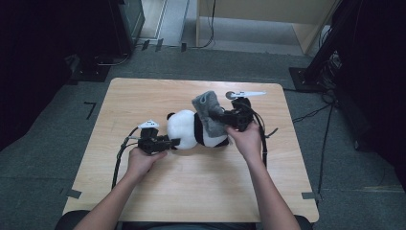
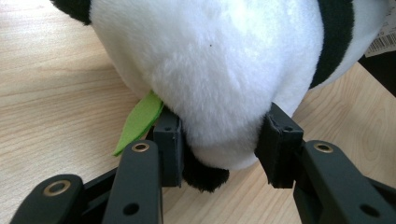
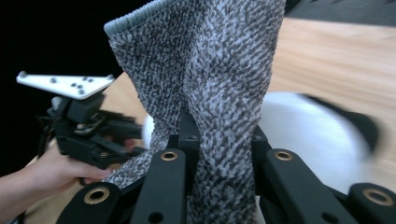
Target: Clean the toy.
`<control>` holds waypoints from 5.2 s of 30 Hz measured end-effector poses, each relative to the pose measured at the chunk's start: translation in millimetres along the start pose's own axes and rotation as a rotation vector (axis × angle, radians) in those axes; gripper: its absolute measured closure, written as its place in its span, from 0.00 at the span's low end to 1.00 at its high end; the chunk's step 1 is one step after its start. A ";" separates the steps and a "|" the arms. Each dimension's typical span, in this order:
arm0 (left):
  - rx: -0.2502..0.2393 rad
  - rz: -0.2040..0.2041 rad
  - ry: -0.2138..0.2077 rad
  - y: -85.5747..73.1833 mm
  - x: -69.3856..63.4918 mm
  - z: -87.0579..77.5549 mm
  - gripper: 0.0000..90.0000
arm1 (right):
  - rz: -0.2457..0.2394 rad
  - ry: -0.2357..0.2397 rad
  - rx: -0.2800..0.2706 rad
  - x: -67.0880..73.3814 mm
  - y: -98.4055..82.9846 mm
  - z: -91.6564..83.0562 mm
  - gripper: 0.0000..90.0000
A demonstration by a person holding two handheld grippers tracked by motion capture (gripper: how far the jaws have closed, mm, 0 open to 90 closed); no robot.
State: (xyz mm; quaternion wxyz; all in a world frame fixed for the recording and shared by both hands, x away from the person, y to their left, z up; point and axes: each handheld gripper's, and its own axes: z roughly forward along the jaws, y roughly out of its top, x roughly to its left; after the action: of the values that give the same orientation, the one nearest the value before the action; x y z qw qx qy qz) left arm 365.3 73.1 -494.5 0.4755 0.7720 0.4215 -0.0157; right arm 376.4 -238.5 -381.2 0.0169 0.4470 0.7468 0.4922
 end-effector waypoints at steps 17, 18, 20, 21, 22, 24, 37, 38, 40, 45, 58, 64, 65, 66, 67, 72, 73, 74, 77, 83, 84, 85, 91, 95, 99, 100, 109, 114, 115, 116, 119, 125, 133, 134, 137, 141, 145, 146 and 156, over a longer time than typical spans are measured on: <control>-0.007 -0.005 0.010 -6.2 -7.8 -4.6 0.64 | -0.084 0.080 0.191 40.5 -20.5 92.2 0.85; -0.006 -0.004 0.012 -5.8 -7.5 -4.6 0.64 | -0.077 0.082 0.185 37.3 -20.6 91.0 0.85; -0.003 -0.009 0.011 -4.5 -6.5 -4.7 0.64 | -0.101 0.052 0.179 32.5 -19.5 86.0 0.85; -0.001 -0.011 0.011 -3.9 -5.8 -4.9 0.65 | -0.099 0.038 0.176 29.4 -18.4 82.4 0.85; -0.002 -0.014 0.009 -3.4 -5.1 -5.1 0.65 | -0.093 0.027 0.168 25.6 -17.4 78.9 0.85; 0.005 -0.017 0.009 -2.1 -3.4 -5.4 0.65 | -0.070 0.007 0.154 16.0 -16.1 70.9 0.85; 0.037 -0.006 -0.025 6.6 3.2 -8.2 0.67 | 0.046 -0.038 0.061 -28.9 -10.7 20.8 0.85; 0.038 -0.004 -0.026 7.0 3.6 -8.2 0.67 | 0.055 -0.041 0.055 -31.2 -10.9 18.1 0.85; 0.043 -0.004 -0.025 7.9 4.3 -8.2 0.67 | 0.063 -0.048 0.044 -35.4 -11.0 12.5 0.85; 0.054 0.003 -0.024 10.3 6.4 -7.8 0.69 | 0.106 -0.054 0.019 -49.2 -13.8 -1.5 0.84; 0.043 0.005 -0.002 15.8 21.0 -15.3 0.72 | 0.151 -0.094 0.025 -67.2 -24.6 -15.8 0.85; 0.022 0.025 0.016 12.8 21.8 -14.7 0.67 | 0.160 -0.165 -0.001 -77.1 -25.5 -28.2 0.86; 0.018 0.025 0.016 12.6 22.2 -14.7 0.66 | 0.156 -0.178 -0.019 -77.7 -24.9 -32.1 0.86; 0.010 0.021 0.013 12.5 22.3 -14.8 0.65 | 0.156 -0.182 -0.041 -78.3 -24.4 -36.0 0.86; 0.004 0.020 0.010 12.7 22.1 -15.0 0.65 | 0.158 -0.187 -0.064 -79.1 -24.1 -39.3 0.86; -0.009 0.029 0.001 12.2 22.2 -14.2 0.60 | 0.146 -0.160 -0.093 -76.7 -23.0 -36.8 0.86; -0.012 0.031 -0.001 12.2 22.2 -14.3 0.59 | 0.137 -0.147 -0.085 -75.4 -23.2 -32.1 0.86; -0.017 0.037 -0.003 12.4 22.1 -14.2 0.58 | 0.132 -0.141 -0.074 -74.2 -23.4 -28.1 0.86; -0.021 0.059 0.001 12.3 20.5 -13.5 0.54 | 0.118 -0.147 -0.044 -70.8 -24.9 -16.6 0.86; -0.016 0.126 0.014 12.5 19.0 -8.8 0.41 | 0.117 -0.150 -0.042 -74.1 -26.9 -12.5 0.85; -0.020 0.129 0.022 12.5 18.7 -7.6 0.38 | 0.118 -0.150 -0.043 -74.8 -27.5 -11.6 0.85; -0.027 0.130 0.029 12.7 19.0 -7.0 0.36 | 0.120 -0.151 -0.045 -75.5 -27.9 -11.1 0.85; -0.060 0.136 0.031 16.1 22.7 -2.7 0.26 | 0.128 -0.160 -0.047 -80.6 -29.1 -10.2 0.85; -0.068 0.138 -0.002 20.3 25.3 2.2 0.23 | 0.135 -0.169 -0.044 -84.1 -29.8 -8.8 0.85; -0.046 0.171 -0.018 22.4 23.9 10.4 0.19 | 0.140 -0.170 -0.043 -86.4 -30.8 -4.7 0.86; -0.038 0.191 -0.011 21.6 22.2 12.8 0.18 | 0.144 -0.166 -0.044 -86.6 -31.2 -2.8 0.86; -0.019 0.232 0.068 16.2 16.9 20.0 0.28 | 0.153 -0.152 -0.081 -89.6 -31.0 -6.3 0.85; -0.013 0.234 0.077 14.5 14.3 23.0 0.33 | 0.104 -0.158 -0.126 -80.3 -24.8 -14.2 0.86; -0.016 0.232 0.080 14.4 14.0 23.1 0.34 | 0.094 -0.164 -0.114 -78.7 -24.8 -12.3 0.86; -0.016 0.229 0.082 14.5 13.9 23.1 0.34 | 0.085 -0.173 -0.100 -77.6 -25.3 -9.7 0.86; -0.015 0.220 0.090 15.1 13.2 22.8 0.39 | 0.082 -0.189 -0.087 -78.6 -28.7 -4.5 0.86; -0.021 0.197 0.097 16.2 10.9 22.9 0.40 | 0.107 -0.233 -0.066 -84.1 -37.2 1.2 0.86; -0.026 0.181 0.099 16.1 11.0 22.8 0.41 | 0.157 -0.261 0.006 -97.4 -58.2 14.8 0.86; -0.028 0.179 0.098 16.1 11.2 22.8 0.41 | 0.171 -0.258 0.016 -99.1 -60.8 17.5 0.86; -0.034 0.173 0.093 16.3 12.4 23.1 0.41 | 0.174 -0.271 0.080 -101.3 -68.4 28.6 0.86; -0.036 0.173 0.095 17.2 12.1 23.3 0.40 | 0.203 -0.251 0.088 -105.8 -73.1 32.4 0.86; -0.029 0.175 0.099 18.3 11.7 22.4 0.40 | 0.219 -0.248 0.085 -110.2 -73.2 27.4 0.85; -0.030 0.172 0.097 18.3 11.7 22.5 0.40 | 0.225 -0.249 0.078 -110.9 -72.4 24.9 0.85; -0.026 0.173 0.096 18.3 11.7 22.0 0.39 | 0.224 -0.251 -0.049 -111.3 -57.2 -11.7 0.83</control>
State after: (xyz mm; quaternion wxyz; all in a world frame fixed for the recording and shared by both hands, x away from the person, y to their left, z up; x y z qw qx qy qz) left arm 393.4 60.6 -498.3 0.4642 0.7991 0.3759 0.0679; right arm 400.5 -329.7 -464.2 0.0658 0.5848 0.6722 0.4492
